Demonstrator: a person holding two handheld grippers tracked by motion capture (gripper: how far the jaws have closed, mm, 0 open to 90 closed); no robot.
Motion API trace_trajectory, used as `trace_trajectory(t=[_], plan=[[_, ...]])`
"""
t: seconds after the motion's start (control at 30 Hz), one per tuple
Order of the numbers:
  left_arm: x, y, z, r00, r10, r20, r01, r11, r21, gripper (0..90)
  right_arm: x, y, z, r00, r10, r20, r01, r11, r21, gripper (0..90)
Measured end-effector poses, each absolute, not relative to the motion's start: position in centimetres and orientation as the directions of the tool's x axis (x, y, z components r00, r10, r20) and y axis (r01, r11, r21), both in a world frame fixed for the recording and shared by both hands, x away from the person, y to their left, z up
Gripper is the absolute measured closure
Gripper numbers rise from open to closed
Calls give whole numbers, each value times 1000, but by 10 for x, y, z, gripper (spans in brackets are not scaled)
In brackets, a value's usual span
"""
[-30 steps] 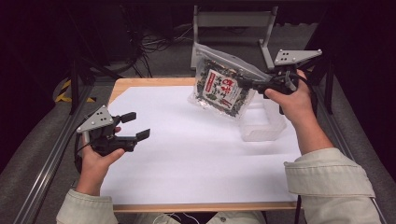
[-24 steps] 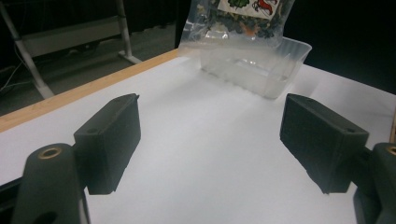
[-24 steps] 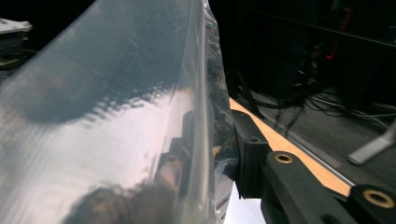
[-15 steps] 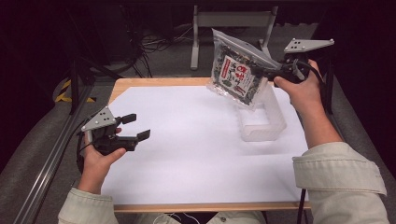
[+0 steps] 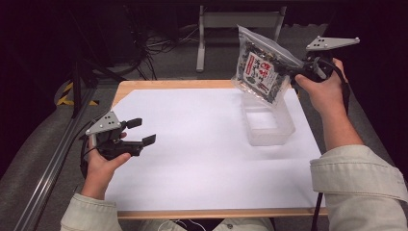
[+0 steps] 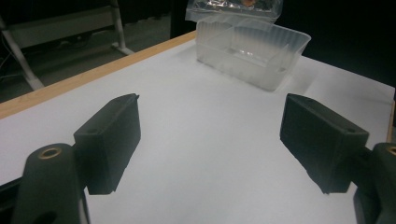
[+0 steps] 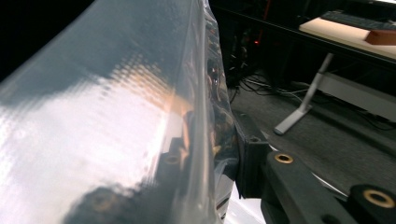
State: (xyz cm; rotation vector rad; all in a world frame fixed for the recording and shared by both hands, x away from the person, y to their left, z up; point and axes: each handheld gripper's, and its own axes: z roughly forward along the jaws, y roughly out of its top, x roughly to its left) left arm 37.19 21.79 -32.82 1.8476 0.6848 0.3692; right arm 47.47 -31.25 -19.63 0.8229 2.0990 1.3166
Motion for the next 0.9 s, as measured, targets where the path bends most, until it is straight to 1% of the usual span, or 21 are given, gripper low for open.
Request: trace_trajectory(t=[0.33, 0.57, 0.9], plan=[[372, 218, -330, 783, 617, -81, 291, -248, 924, 213, 471, -330, -196, -636, 761, -128, 232, 347, 909, 764], [373, 217, -331, 783, 616, -84, 294, -249, 923, 212, 469, -341, -203, -615, 778, -132, 252, 351, 902, 764], [374, 217, -332, 783, 617, -82, 299, -257, 919, 211, 467, -343, -214, -608, 782, -134, 252, 351, 902, 764]])
